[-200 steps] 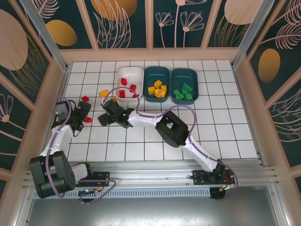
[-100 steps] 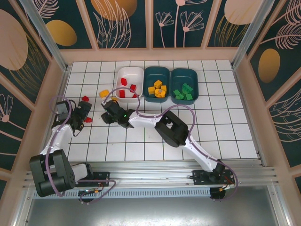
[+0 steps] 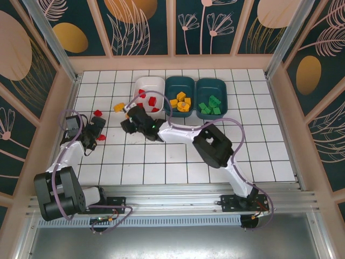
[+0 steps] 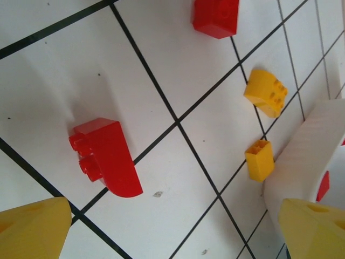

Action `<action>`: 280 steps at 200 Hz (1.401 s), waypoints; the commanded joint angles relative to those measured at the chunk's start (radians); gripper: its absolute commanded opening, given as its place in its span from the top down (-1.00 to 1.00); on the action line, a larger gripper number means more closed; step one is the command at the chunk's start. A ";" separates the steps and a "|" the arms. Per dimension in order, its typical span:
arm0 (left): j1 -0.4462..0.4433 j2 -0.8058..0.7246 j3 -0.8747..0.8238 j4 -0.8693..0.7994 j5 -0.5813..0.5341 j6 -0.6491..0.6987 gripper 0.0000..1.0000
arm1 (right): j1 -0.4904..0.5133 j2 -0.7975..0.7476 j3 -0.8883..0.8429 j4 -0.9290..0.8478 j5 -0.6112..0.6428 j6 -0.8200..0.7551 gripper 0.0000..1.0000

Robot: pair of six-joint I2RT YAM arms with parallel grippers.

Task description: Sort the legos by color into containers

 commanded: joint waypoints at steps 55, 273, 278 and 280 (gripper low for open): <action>0.007 0.112 -0.014 0.061 0.058 -0.060 -0.87 | -0.200 0.072 0.155 -0.075 -0.020 -0.002 0.14; 0.012 0.264 0.042 0.048 -0.027 -0.126 -0.38 | -0.186 -0.398 -0.425 0.118 -0.018 0.069 -0.44; 0.016 0.272 0.047 0.049 -0.027 -0.126 -0.35 | -0.185 -0.416 -0.449 0.125 -0.019 0.073 -0.44; 0.016 0.276 0.048 0.048 -0.026 -0.126 -0.35 | -0.184 -0.423 -0.457 0.127 -0.019 0.076 -0.44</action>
